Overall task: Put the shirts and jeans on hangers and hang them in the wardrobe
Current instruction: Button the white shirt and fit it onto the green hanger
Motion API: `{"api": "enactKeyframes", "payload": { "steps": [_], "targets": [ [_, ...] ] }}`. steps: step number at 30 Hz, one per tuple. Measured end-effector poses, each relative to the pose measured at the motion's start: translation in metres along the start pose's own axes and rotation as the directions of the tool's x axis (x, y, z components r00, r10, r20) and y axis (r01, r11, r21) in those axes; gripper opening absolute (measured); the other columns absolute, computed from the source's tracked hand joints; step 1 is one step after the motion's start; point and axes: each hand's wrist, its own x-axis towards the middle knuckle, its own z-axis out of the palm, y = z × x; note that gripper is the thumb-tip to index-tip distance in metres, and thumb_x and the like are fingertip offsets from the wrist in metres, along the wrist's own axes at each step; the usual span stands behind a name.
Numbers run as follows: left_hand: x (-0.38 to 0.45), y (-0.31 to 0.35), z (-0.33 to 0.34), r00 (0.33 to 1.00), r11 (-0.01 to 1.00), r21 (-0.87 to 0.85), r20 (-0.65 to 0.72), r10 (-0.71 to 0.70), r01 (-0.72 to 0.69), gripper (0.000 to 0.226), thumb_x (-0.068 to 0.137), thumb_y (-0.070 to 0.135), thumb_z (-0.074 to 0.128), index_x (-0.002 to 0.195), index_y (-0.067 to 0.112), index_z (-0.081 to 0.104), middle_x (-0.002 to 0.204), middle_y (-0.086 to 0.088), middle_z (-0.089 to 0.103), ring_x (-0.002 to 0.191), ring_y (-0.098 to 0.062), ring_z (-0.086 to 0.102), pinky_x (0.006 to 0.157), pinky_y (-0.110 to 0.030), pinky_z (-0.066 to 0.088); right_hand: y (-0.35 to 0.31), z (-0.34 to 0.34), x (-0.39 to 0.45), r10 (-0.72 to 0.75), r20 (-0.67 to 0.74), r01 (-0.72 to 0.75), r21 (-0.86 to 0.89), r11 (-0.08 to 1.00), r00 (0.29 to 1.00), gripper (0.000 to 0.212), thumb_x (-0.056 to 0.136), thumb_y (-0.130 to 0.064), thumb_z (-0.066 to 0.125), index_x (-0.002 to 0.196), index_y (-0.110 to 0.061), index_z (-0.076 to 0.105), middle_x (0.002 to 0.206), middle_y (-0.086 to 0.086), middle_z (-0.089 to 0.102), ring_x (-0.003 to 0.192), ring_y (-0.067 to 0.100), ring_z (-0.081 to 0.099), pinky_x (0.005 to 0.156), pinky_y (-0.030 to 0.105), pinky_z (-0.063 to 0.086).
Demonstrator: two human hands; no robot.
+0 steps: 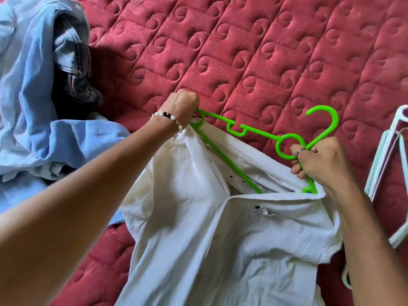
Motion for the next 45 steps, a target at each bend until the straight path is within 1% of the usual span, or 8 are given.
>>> {"api": "enactKeyframes", "payload": {
  "steps": [4,8,13,17,28,35,39,45],
  "targets": [
    [0.007,-0.006,-0.006,0.999,0.979,-0.203,-0.021,-0.032,0.027,0.015,0.083,0.008,0.067,0.096,0.011,0.074,0.093,-0.015,0.069,0.087,-0.036,0.064,0.071,-0.031,0.046,0.013,0.0,-0.007,-0.048,-0.095,0.046,-0.02,0.999,0.994,0.047,0.083,-0.026,0.065,0.047,0.003,0.057,0.044,0.011,0.06,0.042,0.03,0.057,0.052,0.041,0.053],
    [0.003,-0.009,-0.012,0.948,0.898,-0.404,0.316,-0.043,0.175,0.014,0.08,0.007,0.071,0.094,0.009,0.074,0.056,0.001,0.065,0.048,-0.009,0.06,0.055,-0.019,0.052,0.03,-0.003,0.003,-0.033,-0.123,0.029,-0.031,0.999,0.992,0.042,0.07,-0.043,0.062,0.053,-0.004,0.059,0.053,0.016,0.063,0.051,0.032,0.06,0.06,0.055,0.054],
    [-0.011,-0.021,-0.015,0.866,0.733,-0.571,0.498,-0.048,0.369,0.019,0.08,-0.016,0.06,0.081,0.001,0.069,0.057,-0.006,0.068,0.047,-0.012,0.066,0.052,-0.02,0.057,0.024,0.002,0.005,-0.089,0.103,0.036,0.431,0.902,0.991,0.018,0.084,-0.003,0.066,0.083,-0.02,0.07,0.073,-0.004,0.072,0.072,0.011,0.065,0.073,0.026,0.054],
    [-0.011,-0.017,-0.017,0.913,0.941,-0.297,0.408,-0.031,0.165,0.019,0.077,-0.002,0.065,0.091,0.007,0.075,0.069,-0.007,0.071,0.054,-0.009,0.065,0.054,-0.017,0.053,0.013,0.0,0.001,-0.132,0.209,0.001,0.53,0.848,0.969,0.007,0.089,-0.005,0.058,0.084,-0.008,0.062,0.068,-0.005,0.071,0.048,0.003,0.056,0.035,0.018,0.037],
    [0.004,0.018,-0.044,0.992,0.991,-0.134,-0.122,-0.021,0.004,0.031,0.074,-0.001,0.064,0.099,0.013,0.074,0.1,-0.017,0.068,0.096,-0.037,0.062,0.08,-0.037,0.048,0.013,0.026,-0.014,-0.13,0.344,-0.003,0.359,0.933,0.93,0.011,0.091,0.001,0.059,0.085,-0.007,0.063,0.063,-0.002,0.071,0.037,0.003,0.043,0.036,0.013,0.035],
    [0.006,0.025,-0.035,0.947,0.759,-0.609,-0.038,-0.318,0.23,0.02,0.071,0.0,0.061,0.081,0.009,0.075,0.045,0.01,0.061,0.045,-0.001,0.061,0.058,-0.015,0.055,-0.014,0.028,0.009,-0.15,0.251,0.051,0.363,0.93,0.956,0.011,0.092,0.001,0.058,0.098,-0.007,0.054,0.065,0.003,0.069,0.046,0.013,0.057,0.041,0.021,0.046],
    [0.02,0.038,-0.026,0.875,0.55,-0.769,0.026,-0.484,0.327,0.023,0.066,0.014,0.062,0.086,0.006,0.072,0.072,-0.01,0.071,0.061,-0.02,0.07,0.063,-0.035,0.061,-0.045,0.043,0.039,-0.168,0.255,0.053,0.403,0.914,0.952,0.023,0.093,-0.002,0.057,0.087,-0.019,0.043,0.075,0.013,0.066,0.054,0.016,0.064,0.05,0.036,0.057],
    [0.03,0.034,-0.033,0.85,0.657,-0.697,-0.132,-0.511,0.287,0.025,0.067,0.016,0.056,0.083,0.015,0.075,0.078,-0.009,0.072,0.073,-0.026,0.07,0.07,-0.035,0.06,-0.076,0.032,0.093,-0.377,0.009,0.365,0.235,0.901,0.926,0.028,0.084,-0.009,0.063,0.084,-0.027,0.041,0.071,0.004,0.065,0.052,0.004,0.063,0.055,0.033,0.052]
  ]
}}
